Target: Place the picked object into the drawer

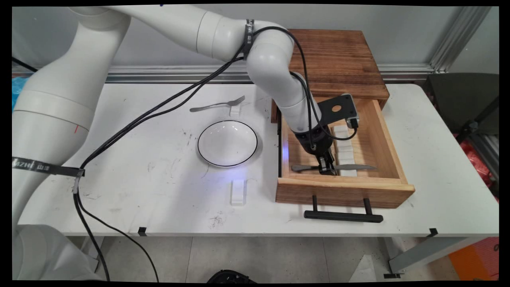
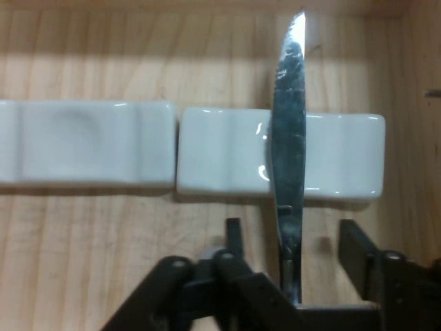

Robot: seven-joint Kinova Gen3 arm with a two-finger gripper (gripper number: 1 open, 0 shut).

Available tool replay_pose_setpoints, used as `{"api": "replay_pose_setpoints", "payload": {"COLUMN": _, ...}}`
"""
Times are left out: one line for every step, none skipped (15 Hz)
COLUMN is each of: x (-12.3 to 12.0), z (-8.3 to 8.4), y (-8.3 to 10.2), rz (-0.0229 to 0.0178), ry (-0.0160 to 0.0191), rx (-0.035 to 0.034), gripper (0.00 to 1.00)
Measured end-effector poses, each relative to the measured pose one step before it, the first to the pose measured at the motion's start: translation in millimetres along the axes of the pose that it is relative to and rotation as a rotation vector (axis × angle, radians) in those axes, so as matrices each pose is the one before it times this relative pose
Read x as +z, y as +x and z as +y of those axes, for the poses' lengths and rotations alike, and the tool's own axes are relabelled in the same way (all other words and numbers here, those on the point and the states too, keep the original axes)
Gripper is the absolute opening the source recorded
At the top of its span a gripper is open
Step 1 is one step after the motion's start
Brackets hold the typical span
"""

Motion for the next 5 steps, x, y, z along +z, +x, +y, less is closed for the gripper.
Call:
{"api": "replay_pose_setpoints", "payload": {"x": 0.24, "z": -0.12, "y": -0.44, "rz": -0.00041, "ry": 0.00053, "rx": 0.00019, "gripper": 1.00}}
{"api": "replay_pose_setpoints", "payload": {"x": -0.14, "z": -0.19, "y": -0.15, "rz": -0.00004, "ry": 0.00109, "rx": 0.00000, "gripper": 1.00}}
{"api": "replay_pose_setpoints", "payload": {"x": -0.46, "z": -0.30, "y": -0.10, "rz": 0.00033, "ry": 0.00174, "rx": -0.00025, "gripper": 1.00}}
{"api": "replay_pose_setpoints", "payload": {"x": -1.07, "z": -0.41, "y": 0.42, "rz": 0.00121, "ry": 0.00247, "rx": -0.00014, "gripper": 1.00}}
{"api": "replay_pose_setpoints", "payload": {"x": -0.88, "z": -0.36, "y": 0.39, "rz": 0.00106, "ry": 0.00185, "rx": -0.00064, "gripper": 1.00}}
